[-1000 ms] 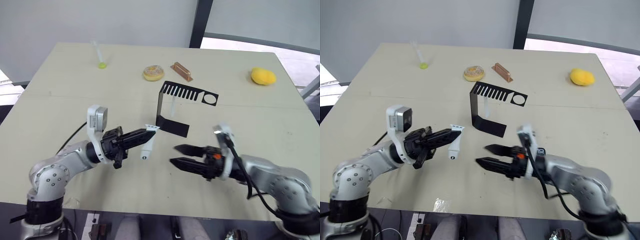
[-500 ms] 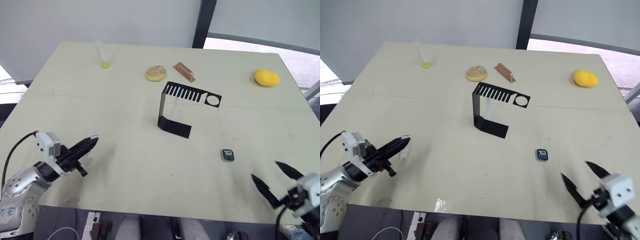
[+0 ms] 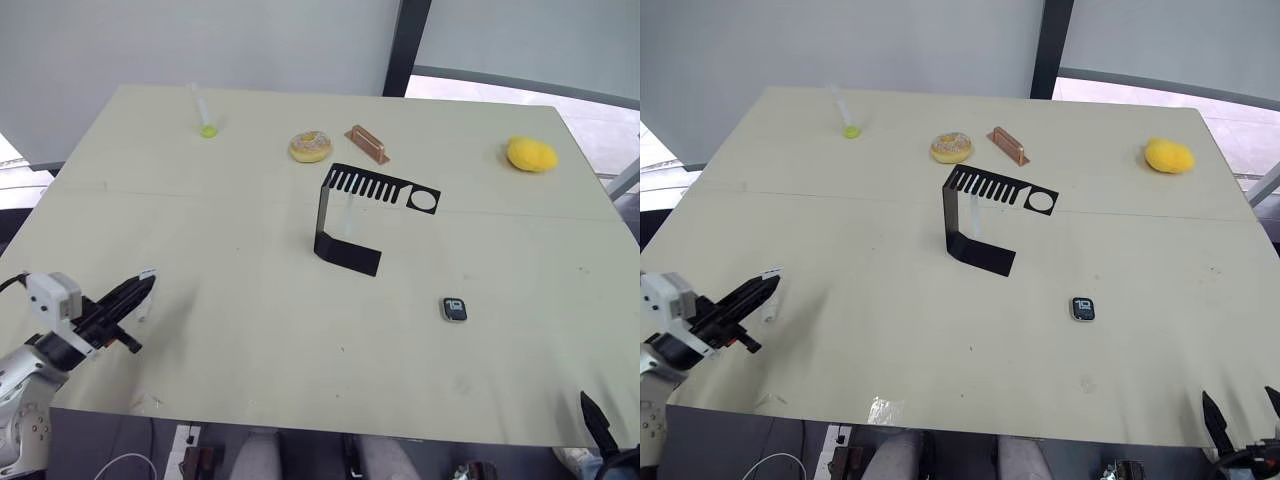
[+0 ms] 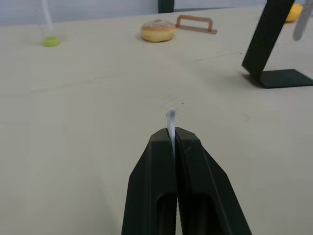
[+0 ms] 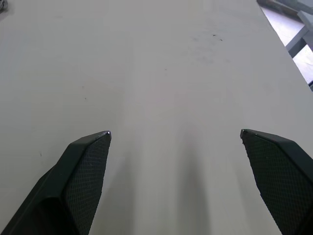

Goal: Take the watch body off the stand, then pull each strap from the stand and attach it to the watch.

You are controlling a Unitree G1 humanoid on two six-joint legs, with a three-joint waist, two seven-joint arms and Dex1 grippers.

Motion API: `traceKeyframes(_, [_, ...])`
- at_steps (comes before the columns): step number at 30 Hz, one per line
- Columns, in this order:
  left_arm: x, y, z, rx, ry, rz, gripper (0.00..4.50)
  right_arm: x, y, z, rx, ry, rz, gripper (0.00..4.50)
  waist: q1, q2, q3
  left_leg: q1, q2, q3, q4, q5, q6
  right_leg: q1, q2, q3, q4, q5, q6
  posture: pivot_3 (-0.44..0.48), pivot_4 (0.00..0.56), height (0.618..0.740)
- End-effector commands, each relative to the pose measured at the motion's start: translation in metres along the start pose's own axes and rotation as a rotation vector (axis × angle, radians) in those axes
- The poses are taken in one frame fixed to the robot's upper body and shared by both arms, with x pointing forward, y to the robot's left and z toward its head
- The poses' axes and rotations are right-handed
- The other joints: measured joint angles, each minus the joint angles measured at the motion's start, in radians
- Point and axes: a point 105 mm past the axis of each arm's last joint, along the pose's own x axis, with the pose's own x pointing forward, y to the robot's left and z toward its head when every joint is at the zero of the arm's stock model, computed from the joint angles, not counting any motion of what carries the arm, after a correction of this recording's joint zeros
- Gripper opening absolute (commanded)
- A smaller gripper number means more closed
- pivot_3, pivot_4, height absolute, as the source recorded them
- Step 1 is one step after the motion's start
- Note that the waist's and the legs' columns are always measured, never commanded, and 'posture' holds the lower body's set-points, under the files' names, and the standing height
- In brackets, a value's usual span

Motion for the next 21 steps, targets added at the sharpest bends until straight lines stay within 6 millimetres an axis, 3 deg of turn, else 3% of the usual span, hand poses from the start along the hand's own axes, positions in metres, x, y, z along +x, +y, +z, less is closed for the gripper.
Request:
traceKeyframes(1, [0.021,-0.024,0.024,0.063,-0.054,-0.150,0.00,0.015,0.010,0.027,0.023,-0.092,-0.002,4.48,-0.001,0.000,0.000,0.000,0.000,0.000,0.000,0.000,0.000,0.000,0.000,0.000,0.000,0.000,0.000,0.000,0.150,0.740])
traceKeyframes(4, [0.036,-0.047,0.033,0.105,-0.049,-0.296,0.00,0.027,0.023,0.041,0.044,-0.125,0.024,4.48,-0.002,0.001,0.000,0.000,0.000,0.000,0.000,0.001,-0.001,0.000,0.001,0.000,0.002,0.000,0.000,0.000,0.150,0.740])
traceKeyframes(8, [0.058,-0.095,0.042,0.156,-0.023,-0.605,0.00,0.052,0.058,0.064,0.093,-0.138,0.080,4.48,-0.001,0.001,0.000,0.000,0.000,0.000,0.001,0.001,-0.002,-0.001,0.002,0.000,0.004,0.000,0.000,0.000,0.150,0.740])
traceKeyframes(13, [0.069,-0.137,0.049,0.204,0.031,-0.897,0.00,0.064,0.101,0.081,0.147,-0.106,0.221,4.48,0.001,0.002,-0.001,0.000,0.000,-0.001,0.004,0.003,-0.004,-0.001,0.004,0.000,0.008,0.000,0.001,0.000,0.150,0.740])
traceKeyframes(16, [0.071,-0.157,0.046,0.248,0.098,-1.076,0.00,0.069,0.119,0.082,0.152,-0.044,0.246,4.48,-0.001,0.002,-0.001,0.000,0.000,-0.001,0.004,0.004,-0.005,-0.002,0.005,0.000,0.009,0.000,0.001,0.000,0.150,0.740])
traceKeyframes(21, [0.075,-0.171,0.045,0.269,0.137,-1.198,0.00,0.076,0.134,0.085,0.163,0.003,0.234,4.48,0.000,0.001,-0.001,0.000,0.000,-0.001,0.005,0.004,-0.005,-0.002,0.006,0.001,0.009,0.000,0.001,0.000,0.150,0.740])
